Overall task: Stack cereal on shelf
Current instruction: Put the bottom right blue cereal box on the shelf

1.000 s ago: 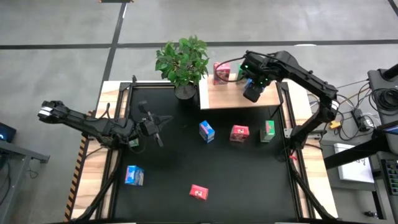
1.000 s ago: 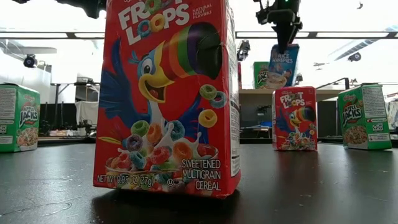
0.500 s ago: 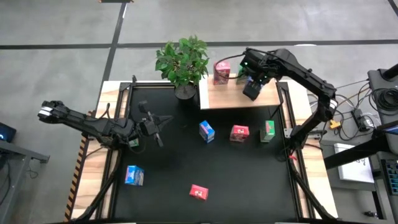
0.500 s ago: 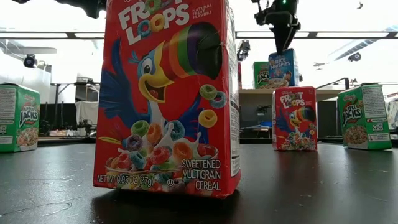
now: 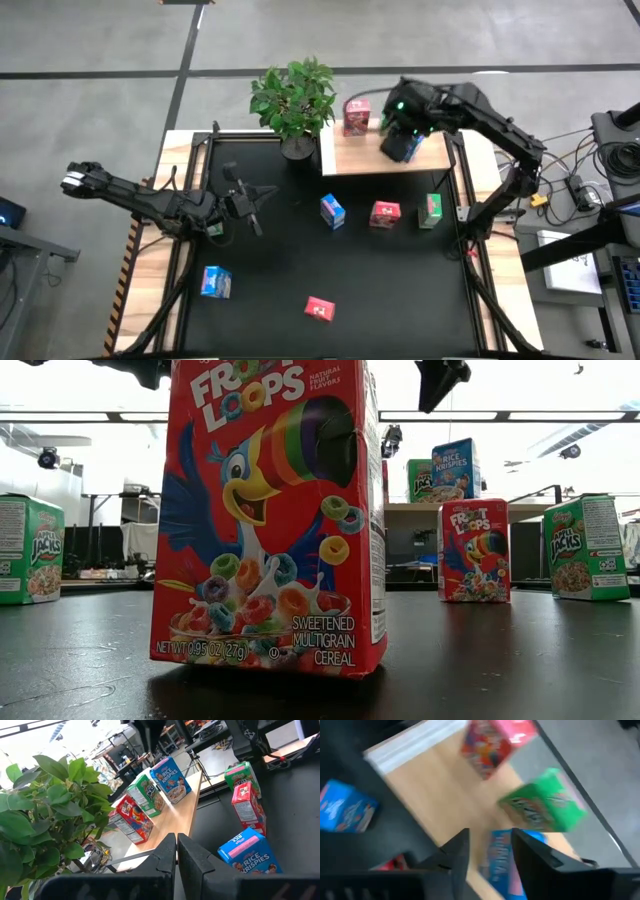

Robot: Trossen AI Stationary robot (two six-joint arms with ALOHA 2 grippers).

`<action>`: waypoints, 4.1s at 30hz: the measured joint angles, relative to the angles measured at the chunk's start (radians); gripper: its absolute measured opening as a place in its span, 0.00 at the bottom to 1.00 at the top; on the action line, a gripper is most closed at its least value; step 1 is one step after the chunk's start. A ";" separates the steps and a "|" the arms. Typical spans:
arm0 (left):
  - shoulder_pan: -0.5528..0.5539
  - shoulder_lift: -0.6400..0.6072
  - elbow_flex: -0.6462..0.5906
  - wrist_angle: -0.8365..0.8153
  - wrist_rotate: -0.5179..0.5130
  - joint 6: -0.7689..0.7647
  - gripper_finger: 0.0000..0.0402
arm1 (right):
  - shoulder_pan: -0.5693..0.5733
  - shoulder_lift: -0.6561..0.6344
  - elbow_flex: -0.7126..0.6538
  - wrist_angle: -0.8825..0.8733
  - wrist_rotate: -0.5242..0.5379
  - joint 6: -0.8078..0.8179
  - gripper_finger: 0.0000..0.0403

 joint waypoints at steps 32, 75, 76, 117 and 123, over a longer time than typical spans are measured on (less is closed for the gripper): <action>0.000 0.000 0.000 -0.013 0.000 -0.004 0.00 | 0.047 0.044 -0.437 -0.061 0.449 -0.046 0.02; 0.000 0.000 -0.001 -0.033 -0.001 -0.008 0.00 | 0.019 0.038 -0.639 0.097 0.467 -0.029 0.02; 0.000 0.000 -0.001 -0.033 -0.001 -0.008 0.00 | 0.020 0.034 -0.638 0.094 0.450 -0.036 0.02; 0.000 0.000 -0.001 -0.029 0.000 -0.008 0.00 | -0.159 -0.342 -0.675 0.467 0.290 0.232 0.02; 0.000 0.000 -0.001 -0.029 -0.001 -0.008 0.00 | -0.159 -0.343 -0.696 0.464 0.375 0.210 0.02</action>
